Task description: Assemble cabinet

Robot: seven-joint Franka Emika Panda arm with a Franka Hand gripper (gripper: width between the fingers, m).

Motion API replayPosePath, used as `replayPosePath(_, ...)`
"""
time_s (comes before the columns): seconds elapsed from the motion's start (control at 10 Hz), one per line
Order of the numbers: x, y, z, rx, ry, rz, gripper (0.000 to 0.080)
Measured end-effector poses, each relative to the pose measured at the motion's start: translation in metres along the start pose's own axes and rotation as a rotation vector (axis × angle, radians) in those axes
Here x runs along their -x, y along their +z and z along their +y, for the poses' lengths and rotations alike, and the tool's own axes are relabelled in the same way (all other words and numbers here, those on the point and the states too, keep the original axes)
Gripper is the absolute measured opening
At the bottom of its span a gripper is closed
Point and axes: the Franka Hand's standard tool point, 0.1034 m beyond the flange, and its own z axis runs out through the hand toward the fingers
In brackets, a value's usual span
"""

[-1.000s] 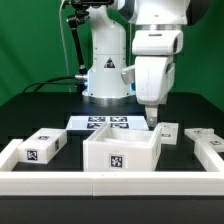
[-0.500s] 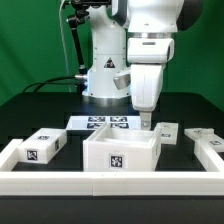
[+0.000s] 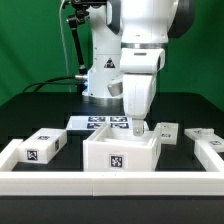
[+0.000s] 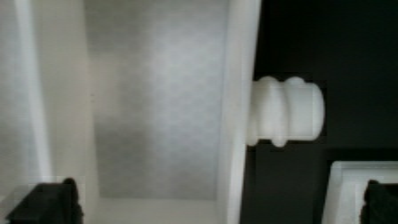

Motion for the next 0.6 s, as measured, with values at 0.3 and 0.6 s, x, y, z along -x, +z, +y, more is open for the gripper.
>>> replayPosePath(0.3, 0.001, 0.017, -0.008, -0.023, 0.008, -0.004, 0.0798)
replayPosePath(0.6, 0.001, 0.027, -0.012, -0.039, 0.010, -0.007, 0.0798)
